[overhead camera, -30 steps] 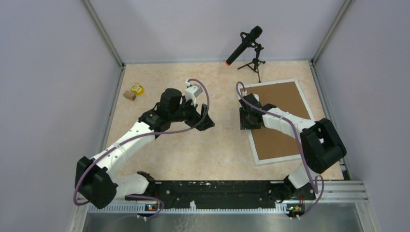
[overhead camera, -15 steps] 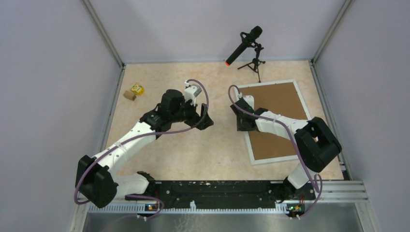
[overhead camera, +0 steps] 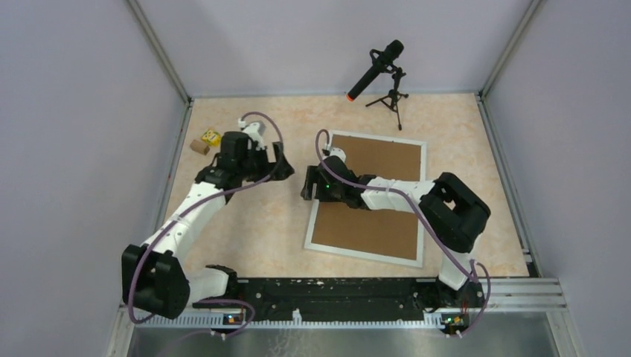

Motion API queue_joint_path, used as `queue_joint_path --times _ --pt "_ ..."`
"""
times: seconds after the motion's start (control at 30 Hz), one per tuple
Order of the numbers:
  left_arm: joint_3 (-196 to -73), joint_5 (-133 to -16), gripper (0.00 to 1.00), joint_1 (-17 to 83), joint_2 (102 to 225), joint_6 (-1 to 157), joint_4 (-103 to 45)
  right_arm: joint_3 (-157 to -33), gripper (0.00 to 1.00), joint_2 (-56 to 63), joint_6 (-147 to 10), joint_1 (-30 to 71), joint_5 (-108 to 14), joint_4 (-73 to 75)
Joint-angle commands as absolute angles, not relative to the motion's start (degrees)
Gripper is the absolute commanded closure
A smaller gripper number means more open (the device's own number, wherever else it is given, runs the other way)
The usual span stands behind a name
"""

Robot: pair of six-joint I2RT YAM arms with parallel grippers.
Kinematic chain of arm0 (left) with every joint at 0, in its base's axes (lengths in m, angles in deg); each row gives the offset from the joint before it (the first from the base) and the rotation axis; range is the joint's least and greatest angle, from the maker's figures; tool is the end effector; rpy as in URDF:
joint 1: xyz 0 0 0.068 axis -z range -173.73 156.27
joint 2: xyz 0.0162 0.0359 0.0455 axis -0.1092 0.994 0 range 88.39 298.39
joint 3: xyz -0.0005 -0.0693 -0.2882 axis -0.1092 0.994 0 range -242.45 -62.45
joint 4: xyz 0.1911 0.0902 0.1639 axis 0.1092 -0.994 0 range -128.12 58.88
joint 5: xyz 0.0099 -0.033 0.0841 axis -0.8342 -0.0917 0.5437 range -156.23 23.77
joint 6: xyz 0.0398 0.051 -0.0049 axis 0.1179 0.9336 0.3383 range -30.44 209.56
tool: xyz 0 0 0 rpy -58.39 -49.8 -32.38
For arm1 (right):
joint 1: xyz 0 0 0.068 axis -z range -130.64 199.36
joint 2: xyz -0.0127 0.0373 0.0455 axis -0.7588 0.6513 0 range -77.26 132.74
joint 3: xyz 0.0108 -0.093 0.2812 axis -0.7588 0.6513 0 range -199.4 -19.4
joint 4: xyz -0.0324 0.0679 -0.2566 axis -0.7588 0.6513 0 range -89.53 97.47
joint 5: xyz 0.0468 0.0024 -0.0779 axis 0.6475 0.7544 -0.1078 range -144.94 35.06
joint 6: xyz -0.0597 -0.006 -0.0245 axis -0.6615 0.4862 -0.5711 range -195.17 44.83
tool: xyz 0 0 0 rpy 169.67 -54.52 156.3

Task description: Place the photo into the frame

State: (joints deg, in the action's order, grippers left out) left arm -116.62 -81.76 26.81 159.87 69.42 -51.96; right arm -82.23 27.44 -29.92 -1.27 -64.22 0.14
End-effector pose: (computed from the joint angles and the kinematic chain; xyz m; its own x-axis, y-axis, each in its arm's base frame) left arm 0.2600 -0.1119 0.2935 -0.7274 -0.0816 -0.6814 0.3034 0.8524 -0.4259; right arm 0.2683 0.3142 0.1871 -0.7836 0.1500 -0.6029 -0.1845 0.8705 0.4564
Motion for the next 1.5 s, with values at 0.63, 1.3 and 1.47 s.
queue_joint_path --times 0.63,1.3,1.47 --pt "-144.4 -96.5 0.3 29.8 197.7 73.8 -58.8 -53.4 0.49 -8.6 -44.6 47.6 -52.3 7.7" --pt "-160.8 -90.4 0.41 25.8 217.2 63.6 -38.3 -57.6 0.64 12.1 -46.9 56.7 -40.5 -7.7" --pt "-163.1 -87.6 0.5 25.7 219.2 64.2 -37.3 -55.7 0.79 12.4 -47.4 56.7 -41.4 -9.1"
